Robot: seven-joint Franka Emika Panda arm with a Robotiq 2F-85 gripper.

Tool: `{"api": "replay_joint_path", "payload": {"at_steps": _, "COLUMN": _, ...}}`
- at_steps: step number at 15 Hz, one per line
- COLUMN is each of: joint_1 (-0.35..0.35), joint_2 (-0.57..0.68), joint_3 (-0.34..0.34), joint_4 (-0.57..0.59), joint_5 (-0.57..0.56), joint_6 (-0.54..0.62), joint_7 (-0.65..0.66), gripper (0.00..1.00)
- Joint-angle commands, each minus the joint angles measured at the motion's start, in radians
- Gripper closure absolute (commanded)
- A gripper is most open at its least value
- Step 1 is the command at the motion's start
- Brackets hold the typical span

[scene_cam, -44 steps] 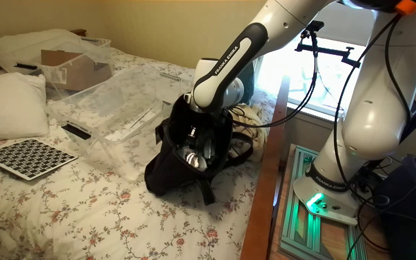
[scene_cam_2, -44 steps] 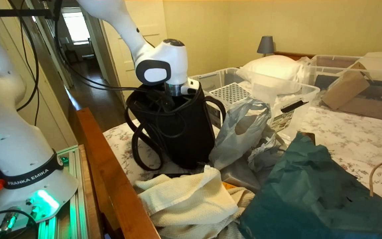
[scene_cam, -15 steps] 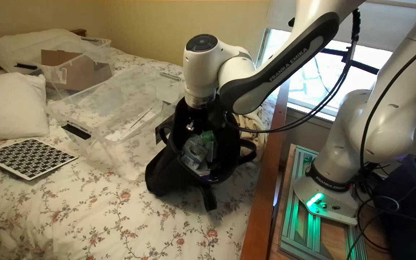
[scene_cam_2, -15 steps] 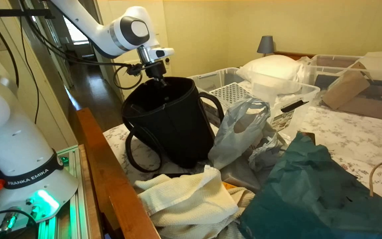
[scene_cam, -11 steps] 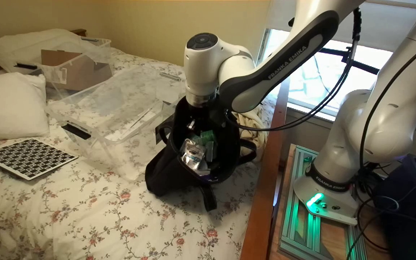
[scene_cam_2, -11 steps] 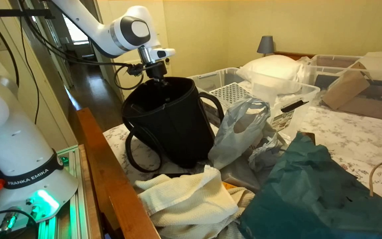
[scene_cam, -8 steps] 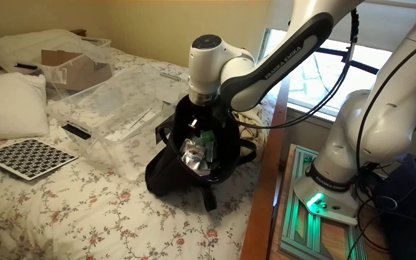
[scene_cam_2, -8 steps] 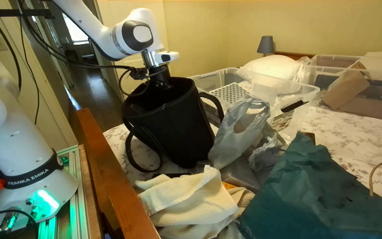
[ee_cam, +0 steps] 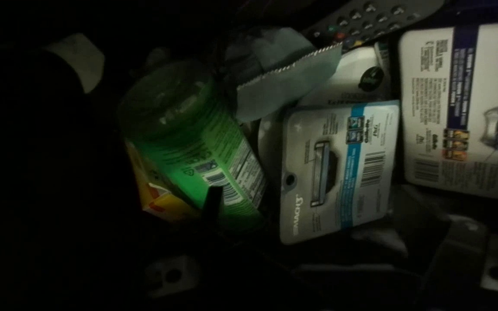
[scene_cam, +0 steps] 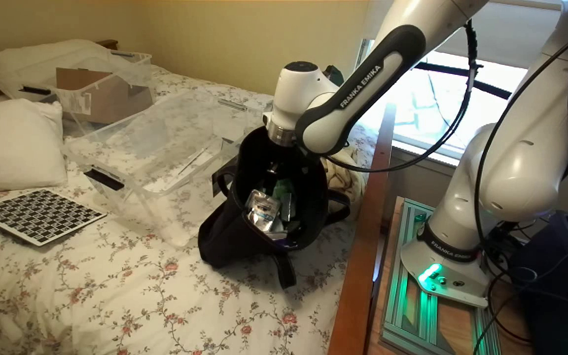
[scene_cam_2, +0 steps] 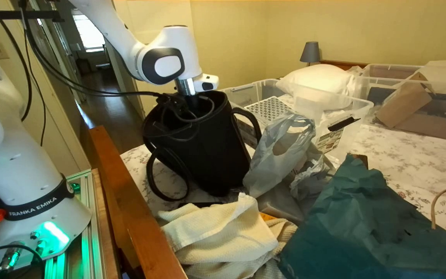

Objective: Remove the object from the bag and put it in the bucket

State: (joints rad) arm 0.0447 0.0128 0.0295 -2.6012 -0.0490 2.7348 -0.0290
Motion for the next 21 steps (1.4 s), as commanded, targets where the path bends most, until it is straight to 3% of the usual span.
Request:
{"api": "replay_joint_path", "payload": {"at_steps": 1, "joint_1": 0.011, "joint_2": 0.041, "joint_3": 0.042, "joint_4": 0.030, "joint_5": 0.236, "joint_6": -0.025, "joint_7": -0.271, "gripper": 0.00}}
{"api": "replay_joint_path", "payload": {"at_steps": 5, "joint_1": -0.031, "joint_2": 0.064, "joint_3": 0.051, "joint_4": 0.078, "joint_5": 0.427, "joint_6": -0.135, "joint_7": -0.566, "gripper": 0.00}}
{"api": "replay_joint_path", "payload": {"at_steps": 9, "joint_1": -0.073, "joint_2": 0.095, "joint_3": 0.022, "joint_4": 0.119, "joint_5": 0.455, "joint_6": -0.227, "joint_7": -0.706, "gripper": 0.00}}
{"api": "replay_joint_path", "payload": {"at_steps": 13, "joint_1": -0.096, "joint_2": 0.156, "joint_3": 0.012, "joint_4": 0.170, "joint_5": 0.438, "joint_6": -0.220, "joint_7": -0.695, "gripper": 0.00}}
{"api": "replay_joint_path", "payload": {"at_steps": 21, "joint_1": -0.092, "joint_2": 0.292, "joint_3": 0.060, "joint_4": 0.275, "joint_5": 0.409, "joint_6": -0.212, "joint_7": -0.581, "gripper": 0.00}}
